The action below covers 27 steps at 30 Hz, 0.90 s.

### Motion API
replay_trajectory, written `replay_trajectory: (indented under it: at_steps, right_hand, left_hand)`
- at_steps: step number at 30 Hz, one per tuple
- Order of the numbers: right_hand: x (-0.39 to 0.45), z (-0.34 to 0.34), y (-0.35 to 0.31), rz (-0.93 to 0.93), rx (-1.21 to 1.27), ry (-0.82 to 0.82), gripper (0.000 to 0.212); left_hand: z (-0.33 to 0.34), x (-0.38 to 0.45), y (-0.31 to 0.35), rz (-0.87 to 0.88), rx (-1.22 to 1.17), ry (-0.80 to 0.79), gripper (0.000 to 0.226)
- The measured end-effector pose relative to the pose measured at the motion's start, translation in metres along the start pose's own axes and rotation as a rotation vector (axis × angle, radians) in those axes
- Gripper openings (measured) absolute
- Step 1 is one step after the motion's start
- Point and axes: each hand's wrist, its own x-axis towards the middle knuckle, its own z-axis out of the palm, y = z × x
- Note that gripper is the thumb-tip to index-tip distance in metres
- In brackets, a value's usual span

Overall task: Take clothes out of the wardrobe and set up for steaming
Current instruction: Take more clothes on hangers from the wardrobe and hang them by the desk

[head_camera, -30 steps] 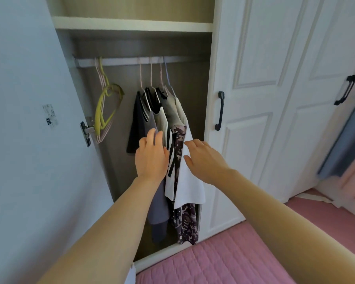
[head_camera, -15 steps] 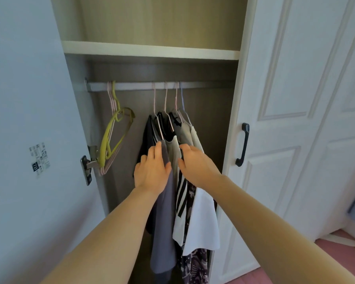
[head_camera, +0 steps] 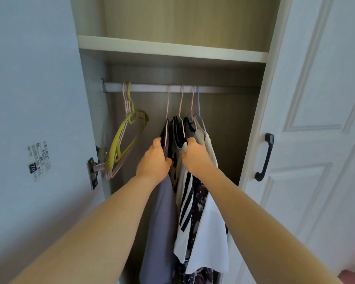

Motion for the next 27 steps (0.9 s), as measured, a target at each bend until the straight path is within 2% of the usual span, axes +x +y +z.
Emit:
replay_trajectory:
  at_steps: [4, 10, 14, 19, 27]
  right_hand:
    - [0.013, -0.001, -0.006, 0.033, 0.096, -0.009, 0.043]
    - [0.029, 0.01, -0.007, 0.126, 0.309, -0.012, 0.037]
    - [0.035, 0.02, -0.008, 0.148, 0.459, 0.058, 0.036]
    - [0.035, 0.031, -0.014, 0.233, 0.723, 0.141, 0.036]
    - [0.035, 0.015, -0.039, 0.152, 0.773, 0.169, 0.038]
  left_hand:
    - [-0.003, 0.018, 0.002, -0.081, -0.141, 0.005, 0.057]
    - [0.007, 0.039, -0.001, -0.186, -0.351, 0.092, 0.034]
    - [0.013, 0.05, -0.004, -0.241, -0.555, 0.192, 0.016]
    - [0.014, 0.05, -0.005, -0.183, -0.601, 0.301, 0.021]
    - [-0.002, 0.059, 0.006, -0.134, -0.61, 0.388, 0.02]
